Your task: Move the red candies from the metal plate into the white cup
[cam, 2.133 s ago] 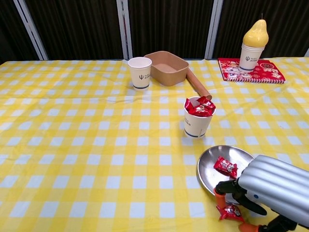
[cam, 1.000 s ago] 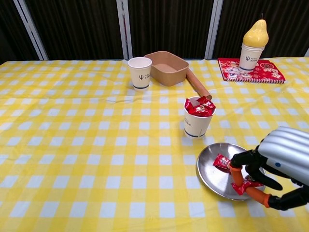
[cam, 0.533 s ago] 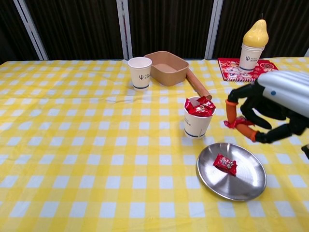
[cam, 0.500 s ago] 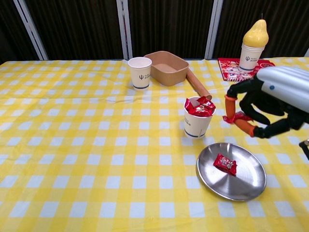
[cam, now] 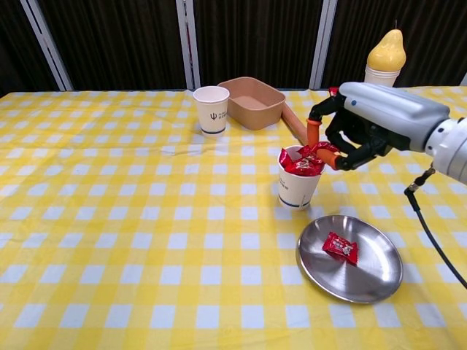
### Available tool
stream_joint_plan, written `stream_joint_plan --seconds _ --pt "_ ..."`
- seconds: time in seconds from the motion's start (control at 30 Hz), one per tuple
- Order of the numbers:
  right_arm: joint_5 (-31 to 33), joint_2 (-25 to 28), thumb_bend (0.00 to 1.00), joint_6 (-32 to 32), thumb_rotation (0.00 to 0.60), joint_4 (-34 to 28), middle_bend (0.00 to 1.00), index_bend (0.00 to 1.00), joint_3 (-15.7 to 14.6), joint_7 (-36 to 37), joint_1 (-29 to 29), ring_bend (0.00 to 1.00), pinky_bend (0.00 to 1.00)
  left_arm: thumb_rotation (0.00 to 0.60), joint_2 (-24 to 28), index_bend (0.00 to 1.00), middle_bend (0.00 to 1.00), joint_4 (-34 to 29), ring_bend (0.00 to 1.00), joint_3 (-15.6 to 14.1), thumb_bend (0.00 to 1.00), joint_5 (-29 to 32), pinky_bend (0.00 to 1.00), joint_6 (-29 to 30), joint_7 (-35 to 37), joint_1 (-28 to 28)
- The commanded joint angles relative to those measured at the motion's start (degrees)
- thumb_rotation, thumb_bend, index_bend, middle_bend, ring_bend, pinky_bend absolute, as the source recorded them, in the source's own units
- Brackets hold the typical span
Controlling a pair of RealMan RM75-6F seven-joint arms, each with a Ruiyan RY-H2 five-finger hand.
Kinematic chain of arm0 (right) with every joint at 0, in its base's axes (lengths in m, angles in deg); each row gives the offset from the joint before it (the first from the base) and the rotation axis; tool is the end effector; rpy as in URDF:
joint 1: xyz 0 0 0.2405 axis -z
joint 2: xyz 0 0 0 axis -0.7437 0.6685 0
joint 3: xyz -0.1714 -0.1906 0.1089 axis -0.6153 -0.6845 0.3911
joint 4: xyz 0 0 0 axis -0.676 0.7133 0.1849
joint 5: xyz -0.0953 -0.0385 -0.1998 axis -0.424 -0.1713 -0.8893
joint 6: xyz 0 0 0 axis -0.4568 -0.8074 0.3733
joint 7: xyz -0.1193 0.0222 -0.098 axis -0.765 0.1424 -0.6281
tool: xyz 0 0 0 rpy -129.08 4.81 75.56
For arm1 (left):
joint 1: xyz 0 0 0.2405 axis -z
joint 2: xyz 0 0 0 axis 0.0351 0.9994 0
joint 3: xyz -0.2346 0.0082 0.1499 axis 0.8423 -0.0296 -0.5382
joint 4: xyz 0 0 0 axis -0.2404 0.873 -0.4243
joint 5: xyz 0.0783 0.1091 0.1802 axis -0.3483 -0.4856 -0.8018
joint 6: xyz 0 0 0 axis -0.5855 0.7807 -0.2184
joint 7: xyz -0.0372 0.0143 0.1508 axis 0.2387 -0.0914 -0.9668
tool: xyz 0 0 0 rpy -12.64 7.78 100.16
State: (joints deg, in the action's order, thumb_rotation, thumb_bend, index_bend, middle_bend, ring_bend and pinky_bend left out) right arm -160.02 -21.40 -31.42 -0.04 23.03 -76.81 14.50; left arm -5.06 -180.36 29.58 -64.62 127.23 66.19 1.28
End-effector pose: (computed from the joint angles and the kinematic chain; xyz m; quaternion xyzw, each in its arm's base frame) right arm -0.1563 -0.3347 -0.0143 0.7089 -0.3668 0.4729 0.3731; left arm -0.3180 0.1710 0.1419 -0.5870 -0.4475 -0.4072 0.5380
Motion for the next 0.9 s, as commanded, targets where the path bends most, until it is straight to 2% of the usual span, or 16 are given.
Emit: stream_joint_plan --seconds 0.03,0.33,0.63,0.73,0.9 --pt "1.4 -1.6 0.52 1.2 0.600 1.9 0.83 0.57 0.9 -0.5 -1.3 0.88 0.95 0.600 0.1 0.00 0.00 0.0 0.00 0.0 0.00 -0.2 0.00 0.0 0.1 0.1" --pt "4.4 -3.9 0.52 2.7 0.600 6.1 0.83 0.57 1.9 -1.4 -3.2 0.88 0.95 0.600 0.6 0.00 0.00 -0.1 0.00 0.1 0.00 0.4 0.00 -0.8 1.0 0.3" --pt "5.0 -4.5 0.52 2.2 0.600 7.3 0.83 0.53 1.1 -1.5 -3.3 0.87 0.95 0.600 0.7 0.00 0.00 -0.3 0.00 0.1 0.00 0.6 0.00 -1.0 1.0 0.4" --pt "5.0 -4.3 0.50 1.8 0.600 7.1 0.83 0.47 0.9 -1.4 -3.2 0.87 0.95 0.600 0.8 0.00 0.00 -0.4 0.00 0.0 0.00 0.7 0.00 -1.1 1.0 0.4" --pt "4.3 -3.7 0.40 0.8 0.600 6.3 0.83 0.32 0.5 -1.3 -3.0 0.86 0.95 0.600 0.7 0.00 0.00 -0.5 0.00 0.0 0.00 0.6 0.00 -1.0 1.0 0.4"
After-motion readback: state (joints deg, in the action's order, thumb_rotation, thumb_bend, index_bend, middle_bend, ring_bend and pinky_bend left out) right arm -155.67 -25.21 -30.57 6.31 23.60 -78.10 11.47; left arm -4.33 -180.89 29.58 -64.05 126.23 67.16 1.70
